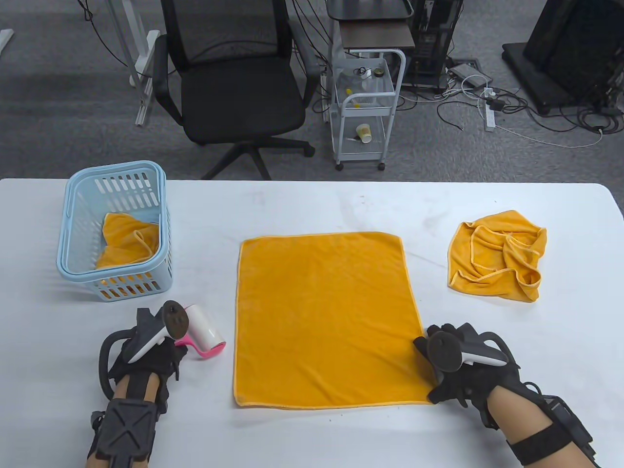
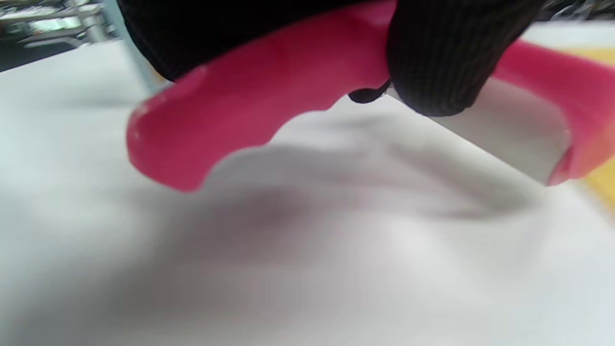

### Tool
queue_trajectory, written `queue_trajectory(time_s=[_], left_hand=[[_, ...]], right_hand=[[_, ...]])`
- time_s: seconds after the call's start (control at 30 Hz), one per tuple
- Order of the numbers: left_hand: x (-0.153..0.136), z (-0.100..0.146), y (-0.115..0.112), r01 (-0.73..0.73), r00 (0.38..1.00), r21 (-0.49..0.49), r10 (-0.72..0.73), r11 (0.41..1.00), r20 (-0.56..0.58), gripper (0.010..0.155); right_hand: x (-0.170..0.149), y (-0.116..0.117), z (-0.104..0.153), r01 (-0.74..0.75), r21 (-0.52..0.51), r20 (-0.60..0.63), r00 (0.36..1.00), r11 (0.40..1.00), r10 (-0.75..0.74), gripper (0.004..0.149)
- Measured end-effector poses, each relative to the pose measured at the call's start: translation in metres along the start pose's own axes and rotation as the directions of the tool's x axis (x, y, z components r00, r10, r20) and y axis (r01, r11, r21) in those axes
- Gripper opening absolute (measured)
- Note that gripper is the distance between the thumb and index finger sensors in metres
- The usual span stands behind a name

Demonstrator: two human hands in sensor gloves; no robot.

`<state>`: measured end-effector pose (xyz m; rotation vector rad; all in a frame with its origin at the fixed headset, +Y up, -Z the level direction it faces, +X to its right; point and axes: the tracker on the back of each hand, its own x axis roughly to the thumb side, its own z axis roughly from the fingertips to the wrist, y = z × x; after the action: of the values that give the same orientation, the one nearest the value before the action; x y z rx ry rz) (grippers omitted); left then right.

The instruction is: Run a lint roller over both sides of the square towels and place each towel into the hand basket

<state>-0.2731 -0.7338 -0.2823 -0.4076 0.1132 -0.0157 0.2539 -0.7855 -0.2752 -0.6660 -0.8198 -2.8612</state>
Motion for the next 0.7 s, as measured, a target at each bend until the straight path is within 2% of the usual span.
queue_trajectory(time_s=[0.03,0.1,0.2,0.23,0.27,0.33,0.43,0.57,0.7], left_hand=[[0.012,0.004,0.007,-0.004,0.999,0.016,0.003,1.0,0.049,0.055],[0.055,0.013,0.021,-0.033,0.982,0.028,0.027,0.999,0.186,0.055],[0.119,0.023,0.025,-0.019,0.935,0.039,0.004,0.999,0.354,0.055],[0.146,0.027,0.022,0.002,0.91,0.039,-0.018,0.999,0.415,0.055],[0.158,0.028,0.02,0.011,0.899,0.038,-0.026,0.999,0.438,0.056],[0.208,0.033,0.006,0.043,0.836,0.027,-0.051,0.999,0.546,0.056],[0.252,0.034,-0.014,0.074,0.782,0.009,-0.064,0.997,0.619,0.057],[0.278,0.029,-0.034,0.117,0.761,-0.018,-0.078,0.993,0.644,0.058],[0.264,0.024,-0.038,0.201,0.786,-0.026,-0.145,0.979,0.601,0.06]], right_hand=[[0.0,0.0,0.0,0.001,0.001,-0.001,1.0,1.0,-0.001,0.108],[0.0,0.0,0.0,0.004,0.005,-0.002,1.0,1.0,-0.004,0.108],[-0.001,0.0,0.0,0.01,0.009,-0.004,1.0,1.0,-0.009,0.107],[-0.001,0.0,0.0,0.011,0.008,-0.004,1.0,1.0,-0.011,0.107],[-0.001,0.0,0.0,0.011,0.009,-0.004,1.0,1.0,-0.011,0.107],[-0.002,0.0,0.0,0.013,0.009,-0.005,1.0,1.0,-0.013,0.107],[-0.002,0.001,0.0,0.014,0.009,-0.004,1.0,1.0,-0.013,0.107],[-0.002,0.001,0.0,0.015,0.008,-0.005,1.0,1.0,-0.015,0.107],[-0.003,0.001,0.0,0.015,0.007,-0.006,1.0,1.0,-0.015,0.107]])
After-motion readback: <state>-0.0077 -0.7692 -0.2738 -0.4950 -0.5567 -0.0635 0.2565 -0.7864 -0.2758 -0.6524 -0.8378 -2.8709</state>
